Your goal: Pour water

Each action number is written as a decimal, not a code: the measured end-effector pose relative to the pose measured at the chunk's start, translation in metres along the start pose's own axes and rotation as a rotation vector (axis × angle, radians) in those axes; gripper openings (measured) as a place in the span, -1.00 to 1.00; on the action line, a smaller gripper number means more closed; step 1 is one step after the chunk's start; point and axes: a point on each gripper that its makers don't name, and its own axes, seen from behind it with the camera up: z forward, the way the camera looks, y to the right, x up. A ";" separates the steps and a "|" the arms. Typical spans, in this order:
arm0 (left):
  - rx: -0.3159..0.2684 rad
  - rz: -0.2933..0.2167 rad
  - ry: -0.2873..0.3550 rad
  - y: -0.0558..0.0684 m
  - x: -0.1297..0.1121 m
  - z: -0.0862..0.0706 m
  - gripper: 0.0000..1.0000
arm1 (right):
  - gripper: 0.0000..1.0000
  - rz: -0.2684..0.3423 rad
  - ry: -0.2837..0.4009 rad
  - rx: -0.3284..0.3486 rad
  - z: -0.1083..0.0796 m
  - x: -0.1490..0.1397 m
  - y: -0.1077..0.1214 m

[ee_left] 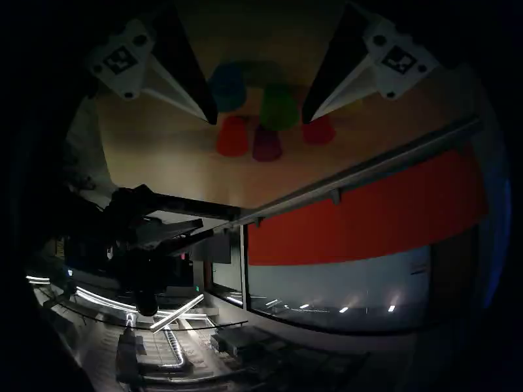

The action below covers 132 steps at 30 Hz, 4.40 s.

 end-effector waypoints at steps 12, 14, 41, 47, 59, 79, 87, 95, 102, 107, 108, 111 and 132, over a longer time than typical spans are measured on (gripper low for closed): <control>-0.051 0.013 -0.073 0.018 -0.035 0.022 0.92 | 1.00 -0.008 -0.022 0.006 0.010 -0.009 0.001; -0.059 0.015 -0.087 0.021 -0.041 0.026 0.92 | 1.00 -0.009 -0.025 0.006 0.012 -0.011 0.002; -0.167 0.030 -0.251 0.049 -0.108 0.068 0.90 | 1.00 -0.010 -0.057 0.027 0.042 -0.022 0.004; -0.192 0.023 -0.255 0.056 -0.112 0.080 0.88 | 1.00 -0.006 -0.067 0.029 0.048 -0.026 0.006; -0.225 0.043 -0.261 0.063 -0.113 0.101 0.85 | 1.00 -0.001 -0.079 0.038 0.058 -0.031 0.007; -0.252 0.039 -0.266 0.070 -0.111 0.121 0.80 | 1.00 -0.002 -0.092 0.037 0.064 -0.035 0.009; -0.249 0.063 -0.266 0.073 -0.112 0.123 0.78 | 1.00 -0.004 -0.094 0.037 0.065 -0.036 0.010; -0.250 0.071 -0.278 0.072 -0.113 0.120 0.76 | 1.00 -0.005 -0.093 0.037 0.064 -0.035 0.009; -0.244 0.078 -0.262 0.071 -0.105 0.116 0.74 | 1.00 -0.006 -0.091 0.040 0.065 -0.034 0.007; -0.227 0.074 -0.230 0.066 -0.089 0.110 0.72 | 1.00 -0.007 -0.088 0.043 0.066 -0.032 0.005; -0.222 0.072 -0.223 0.064 -0.086 0.109 0.72 | 1.00 -0.007 -0.087 0.044 0.066 -0.031 0.004; -0.206 0.064 -0.204 0.060 -0.077 0.104 0.71 | 1.00 -0.010 -0.084 0.047 0.067 -0.030 0.002; -0.071 0.045 -0.108 0.022 -0.030 0.069 0.71 | 1.00 -0.026 -0.084 0.085 0.077 -0.033 -0.016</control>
